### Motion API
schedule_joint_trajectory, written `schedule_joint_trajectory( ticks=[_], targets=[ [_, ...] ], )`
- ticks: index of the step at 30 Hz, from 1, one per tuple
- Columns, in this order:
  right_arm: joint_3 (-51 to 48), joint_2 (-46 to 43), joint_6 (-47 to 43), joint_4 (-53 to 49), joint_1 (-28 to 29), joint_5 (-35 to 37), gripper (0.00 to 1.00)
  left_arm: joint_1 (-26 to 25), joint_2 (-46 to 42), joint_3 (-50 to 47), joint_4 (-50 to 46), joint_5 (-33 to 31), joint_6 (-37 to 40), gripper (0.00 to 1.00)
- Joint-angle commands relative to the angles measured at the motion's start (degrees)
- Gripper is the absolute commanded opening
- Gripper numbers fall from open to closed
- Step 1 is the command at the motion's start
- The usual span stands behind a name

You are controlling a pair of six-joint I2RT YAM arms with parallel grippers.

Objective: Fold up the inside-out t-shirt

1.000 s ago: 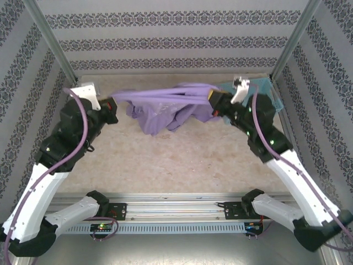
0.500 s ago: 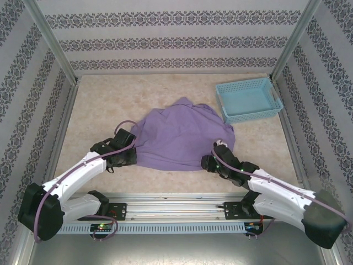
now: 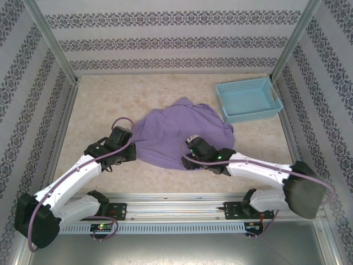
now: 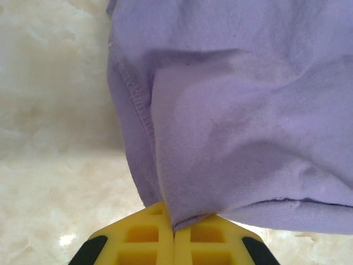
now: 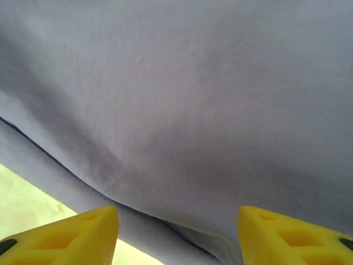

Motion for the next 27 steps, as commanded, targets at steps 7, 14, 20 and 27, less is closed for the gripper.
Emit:
schedule_joint_trajectory(
  ticks=[7,14,20,27],
  targets=[
    [4.84,9.44,-7.83,1.3,1.08,-0.44,0.6,0.01,-1.59,0.54,-1.02,-2.08,-0.37,0.0],
    [6.79,14.71,-8.6,1.93,1.1,-2.99,0.52,0.02,-1.18,0.92,-1.39,-2.78,0.02,0.0],
    [8.32,15.22,-8.02,0.7,1.16,0.03,0.17,0.09,-1.24,0.78,-2.1,-4.17,0.25,0.0],
    [8.35,6.59,-6.94,0.41,1.16,7.7,0.0,0.12,0.53,1.13,-3.25,-5.46,0.26,0.0]
  ],
)
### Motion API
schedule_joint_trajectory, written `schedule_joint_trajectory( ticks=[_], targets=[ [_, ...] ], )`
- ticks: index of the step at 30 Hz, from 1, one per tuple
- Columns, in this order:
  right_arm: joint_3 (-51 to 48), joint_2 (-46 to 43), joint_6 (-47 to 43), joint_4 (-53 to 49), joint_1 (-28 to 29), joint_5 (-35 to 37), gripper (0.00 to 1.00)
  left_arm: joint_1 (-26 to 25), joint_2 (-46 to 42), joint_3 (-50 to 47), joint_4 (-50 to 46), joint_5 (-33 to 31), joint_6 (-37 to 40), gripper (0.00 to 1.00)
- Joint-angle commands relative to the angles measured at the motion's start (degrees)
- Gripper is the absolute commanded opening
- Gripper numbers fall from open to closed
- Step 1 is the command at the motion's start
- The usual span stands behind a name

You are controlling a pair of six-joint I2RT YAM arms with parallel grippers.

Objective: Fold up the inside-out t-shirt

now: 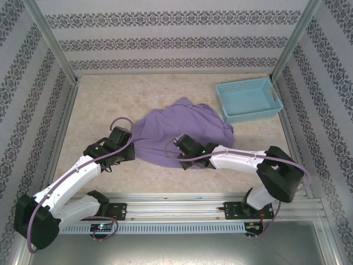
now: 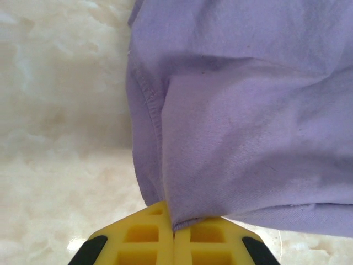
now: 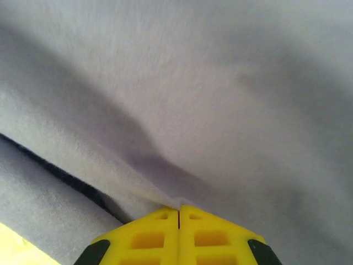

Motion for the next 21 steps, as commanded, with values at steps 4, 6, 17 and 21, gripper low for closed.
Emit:
schedule_joint_trajectory(
  ticks=[4,6,17,21],
  targets=[
    [1.99,-9.55,1.33,-0.82,0.42,7.73,0.0,0.15,0.06,0.3,-1.87,-0.46,-0.17,0.0],
    [2.44,-12.0,1.55,-1.64,0.42,9.06,0.0,0.13,-0.66,-0.5,-1.21,0.17,-0.32,0.0],
    [5.9,-16.19,3.33,-1.79,-2.71,0.57,0.0,-15.75,2.48,11.07,-7.11,-10.45,0.99,0.49],
    [7.59,-11.65,5.12,-1.41,-6.49,-4.35,0.0,-22.19,3.71,10.63,1.77,-8.69,2.28,0.5]
  ],
)
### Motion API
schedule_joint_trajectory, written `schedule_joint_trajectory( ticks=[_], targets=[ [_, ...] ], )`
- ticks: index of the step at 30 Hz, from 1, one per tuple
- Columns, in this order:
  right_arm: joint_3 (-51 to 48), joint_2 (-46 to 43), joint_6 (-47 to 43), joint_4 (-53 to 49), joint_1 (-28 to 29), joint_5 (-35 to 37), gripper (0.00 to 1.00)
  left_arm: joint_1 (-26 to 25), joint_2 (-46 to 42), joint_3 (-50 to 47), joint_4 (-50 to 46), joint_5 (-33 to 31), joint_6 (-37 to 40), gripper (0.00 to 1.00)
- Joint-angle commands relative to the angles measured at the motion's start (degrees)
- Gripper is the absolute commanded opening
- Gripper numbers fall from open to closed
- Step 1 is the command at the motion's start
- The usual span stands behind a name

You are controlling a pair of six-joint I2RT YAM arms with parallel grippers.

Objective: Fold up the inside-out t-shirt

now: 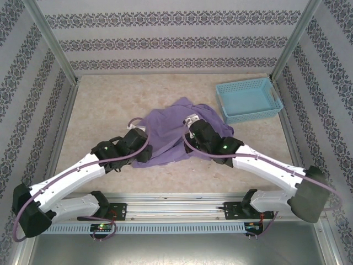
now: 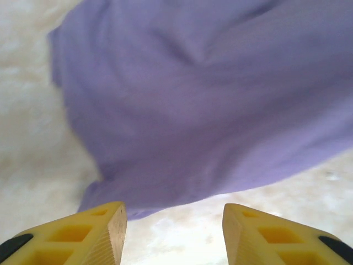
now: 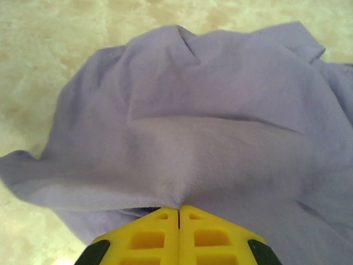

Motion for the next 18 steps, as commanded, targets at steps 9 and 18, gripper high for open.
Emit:
schedule_joint_trajectory(
  ticks=[9,18],
  targets=[
    [3.98,5.86,2.78,1.5,-3.13,-8.88,0.0,-1.96,19.82,2.74,7.45,-4.15,-1.07,0.86],
    [2.36,5.41,3.82,2.19,-3.51,-8.07,0.0,2.69,25.27,1.92,18.35,6.91,1.07,0.69]
  ],
)
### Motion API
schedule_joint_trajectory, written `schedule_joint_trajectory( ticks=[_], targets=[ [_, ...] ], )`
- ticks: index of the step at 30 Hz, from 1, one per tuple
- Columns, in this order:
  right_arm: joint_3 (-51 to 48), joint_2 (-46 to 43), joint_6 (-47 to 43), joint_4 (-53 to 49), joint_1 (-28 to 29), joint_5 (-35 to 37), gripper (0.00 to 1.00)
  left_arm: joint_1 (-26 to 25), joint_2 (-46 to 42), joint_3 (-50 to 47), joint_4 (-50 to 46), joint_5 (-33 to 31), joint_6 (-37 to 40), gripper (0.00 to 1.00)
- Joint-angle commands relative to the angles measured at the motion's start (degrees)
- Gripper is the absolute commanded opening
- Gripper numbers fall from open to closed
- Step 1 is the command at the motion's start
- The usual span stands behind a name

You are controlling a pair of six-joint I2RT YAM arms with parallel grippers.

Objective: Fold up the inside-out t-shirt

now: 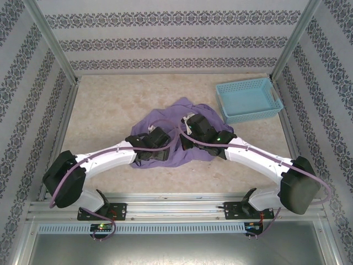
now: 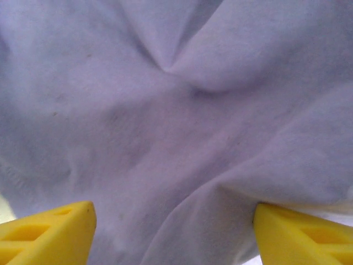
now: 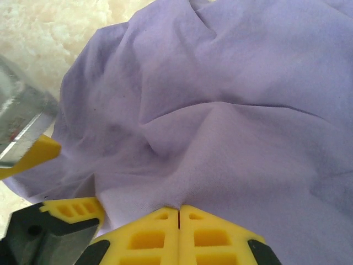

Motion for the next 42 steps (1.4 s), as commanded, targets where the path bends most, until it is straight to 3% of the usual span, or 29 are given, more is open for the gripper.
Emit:
schedule_joint_trajectory(
  ticks=[1,9,11,17,21,24,26,31,35,42],
  targets=[
    [-0.15,-0.61,1.38,1.83,-0.72,0.23,0.0,2.19,2.03,0.59,6.45,6.35,0.68,0.63],
    [-0.81,0.86,0.93,3.8,-3.97,0.83,0.0,8.2,5.17,1.02,9.56,11.72,-0.9,0.06],
    [-0.44,2.37,0.9,4.01,-4.93,1.32,0.0,9.26,4.97,1.16,9.95,11.41,-2.07,0.01],
    [-0.43,6.31,0.24,5.28,-6.7,2.76,0.0,11.23,2.43,0.85,11.63,10.42,-4.46,0.0],
    [-0.41,7.13,1.82,2.56,-6.63,5.81,0.21,13.55,0.16,0.31,12.51,10.82,-5.7,0.0],
    [-0.81,5.12,3.09,-0.43,-5.11,9.07,0.44,15.27,-0.48,0.49,13.05,11.85,-5.91,0.0],
    [-1.68,2.49,3.16,-1.04,-2.05,11.74,0.51,16.05,-0.44,0.64,13.18,12.4,-5.83,0.0],
    [-2.45,0.2,3.22,2.81,4.75,6.75,0.52,16.98,0.04,0.75,13.8,13.64,-5.91,0.0],
    [-2.16,5.95,4.29,8.55,5.77,-1.36,0.5,17.76,-0.39,0.3,14.54,14.44,-6.52,0.0],
    [1.03,16.27,3.91,11.53,5.98,-3.78,0.49,19.34,-1.49,0.81,14.7,15.85,-6.81,0.0]
  ],
)
